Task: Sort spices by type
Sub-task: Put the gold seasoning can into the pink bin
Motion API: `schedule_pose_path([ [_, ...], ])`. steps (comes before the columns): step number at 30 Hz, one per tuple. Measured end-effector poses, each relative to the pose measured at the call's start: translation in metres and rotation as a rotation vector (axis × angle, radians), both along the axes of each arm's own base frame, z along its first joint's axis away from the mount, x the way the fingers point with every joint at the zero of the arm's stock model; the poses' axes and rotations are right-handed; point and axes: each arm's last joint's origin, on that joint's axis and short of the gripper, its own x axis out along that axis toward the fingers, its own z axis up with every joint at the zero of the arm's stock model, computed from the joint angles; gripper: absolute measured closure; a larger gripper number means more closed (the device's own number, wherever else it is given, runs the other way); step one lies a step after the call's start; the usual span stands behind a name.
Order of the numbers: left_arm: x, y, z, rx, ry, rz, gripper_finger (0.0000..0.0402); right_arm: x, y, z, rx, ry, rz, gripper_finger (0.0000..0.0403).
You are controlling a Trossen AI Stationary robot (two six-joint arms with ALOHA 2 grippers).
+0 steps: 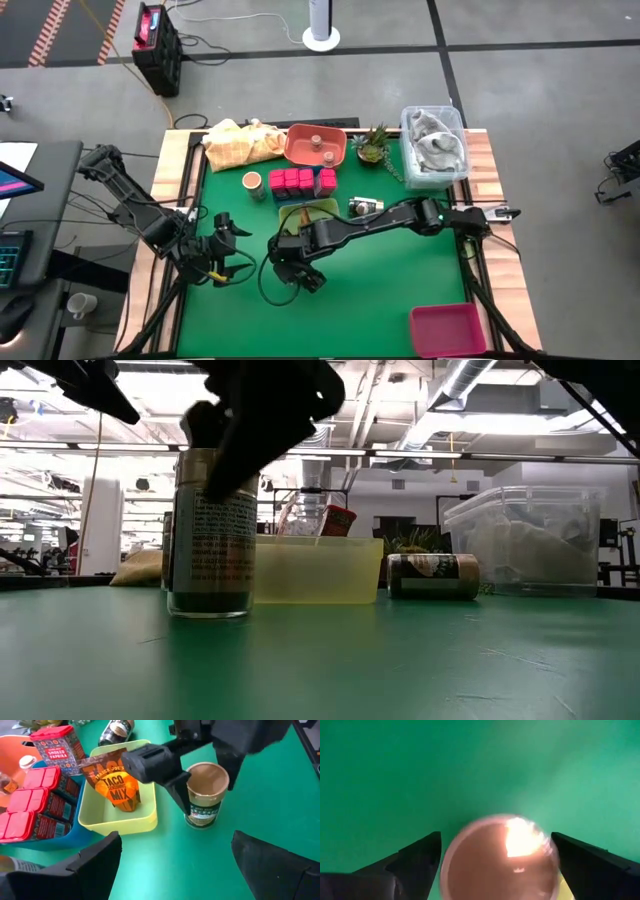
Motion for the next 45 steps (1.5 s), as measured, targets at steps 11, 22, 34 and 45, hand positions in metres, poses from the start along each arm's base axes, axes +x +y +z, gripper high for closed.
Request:
schedule_pose_path([
  [11, 0.000, 0.000, 0.000, 0.006, 0.005, 0.001, 0.0043, 0.001, -0.004, -0.005, -0.001, 0.018, -0.008, 0.0102],
  [22, 0.001, 0.003, 0.002, 0.070, -0.057, 0.071, 0.0043, -0.055, 0.015, 0.057, 0.003, 0.252, -0.214, 0.0102],
  [34, 0.006, 0.000, 0.010, 0.137, -0.132, 0.040, 0.0043, -0.111, 0.082, 0.065, -0.078, 0.425, -0.473, 0.0102],
  [45, 0.007, -0.002, 0.011, 0.120, -0.148, 0.042, 0.0043, -0.172, 0.141, 0.104, 0.095, 0.381, -0.711, 0.0102],
])
